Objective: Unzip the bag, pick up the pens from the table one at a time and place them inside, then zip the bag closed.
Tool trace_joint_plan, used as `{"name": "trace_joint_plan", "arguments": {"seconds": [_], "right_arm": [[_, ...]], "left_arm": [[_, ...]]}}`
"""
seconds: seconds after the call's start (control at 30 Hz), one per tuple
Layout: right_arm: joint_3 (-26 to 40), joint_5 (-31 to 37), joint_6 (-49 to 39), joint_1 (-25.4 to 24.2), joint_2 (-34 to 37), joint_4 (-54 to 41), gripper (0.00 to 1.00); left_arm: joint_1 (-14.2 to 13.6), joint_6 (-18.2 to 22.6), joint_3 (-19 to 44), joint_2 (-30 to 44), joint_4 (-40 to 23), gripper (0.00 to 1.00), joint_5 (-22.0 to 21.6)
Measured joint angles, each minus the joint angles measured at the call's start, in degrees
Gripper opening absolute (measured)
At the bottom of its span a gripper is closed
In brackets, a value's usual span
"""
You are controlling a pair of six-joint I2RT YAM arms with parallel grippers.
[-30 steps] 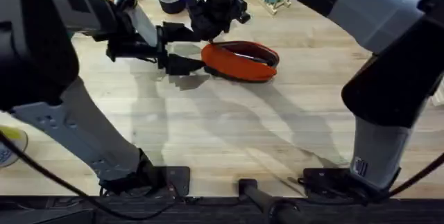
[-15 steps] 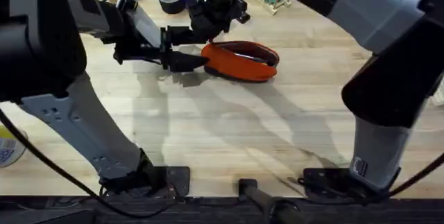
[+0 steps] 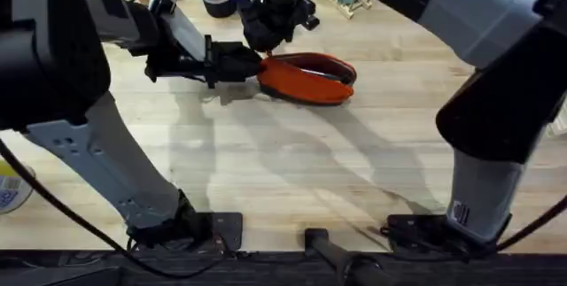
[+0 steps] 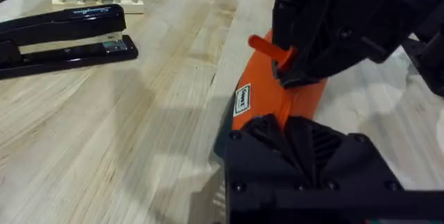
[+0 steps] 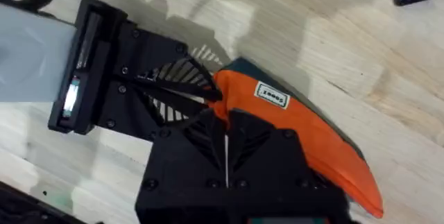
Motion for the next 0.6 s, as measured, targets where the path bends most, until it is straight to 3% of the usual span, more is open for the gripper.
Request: {"name": "trace_joint_plan", "arguments": {"seconds": [0.6], "right_arm": [[0.2,-0.1,4.1,-0.6,0.0,-2.1,0.03]], "left_arm": [[0.0,0.0,0.0,0.0,0.0,0.044,0.0]]}}
